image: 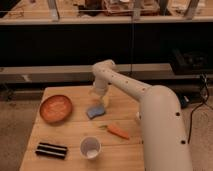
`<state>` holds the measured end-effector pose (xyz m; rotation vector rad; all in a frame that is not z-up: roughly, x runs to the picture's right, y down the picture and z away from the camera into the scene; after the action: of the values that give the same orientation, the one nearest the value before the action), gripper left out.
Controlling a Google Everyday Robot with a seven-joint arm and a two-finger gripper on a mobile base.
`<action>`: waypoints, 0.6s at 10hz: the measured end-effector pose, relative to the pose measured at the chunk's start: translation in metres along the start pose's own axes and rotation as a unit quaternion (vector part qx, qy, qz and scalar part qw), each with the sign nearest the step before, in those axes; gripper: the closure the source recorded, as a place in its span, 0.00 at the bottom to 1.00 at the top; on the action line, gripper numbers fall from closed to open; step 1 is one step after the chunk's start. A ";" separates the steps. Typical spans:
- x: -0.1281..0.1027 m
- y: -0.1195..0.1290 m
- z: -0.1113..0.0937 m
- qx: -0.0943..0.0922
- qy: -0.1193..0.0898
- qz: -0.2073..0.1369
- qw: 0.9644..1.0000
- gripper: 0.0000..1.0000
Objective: Place the white sponge in the ceramic cup
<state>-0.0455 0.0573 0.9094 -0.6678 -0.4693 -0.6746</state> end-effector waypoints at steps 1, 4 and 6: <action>-0.003 0.001 -0.006 -0.014 -0.012 0.007 1.000 0.20; -0.009 0.014 0.007 -0.042 -0.042 0.042 0.997 0.20; -0.016 0.038 0.030 -0.047 -0.064 0.073 0.994 0.20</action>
<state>-0.0351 0.1071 0.9051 -0.8293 -0.5045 -0.5194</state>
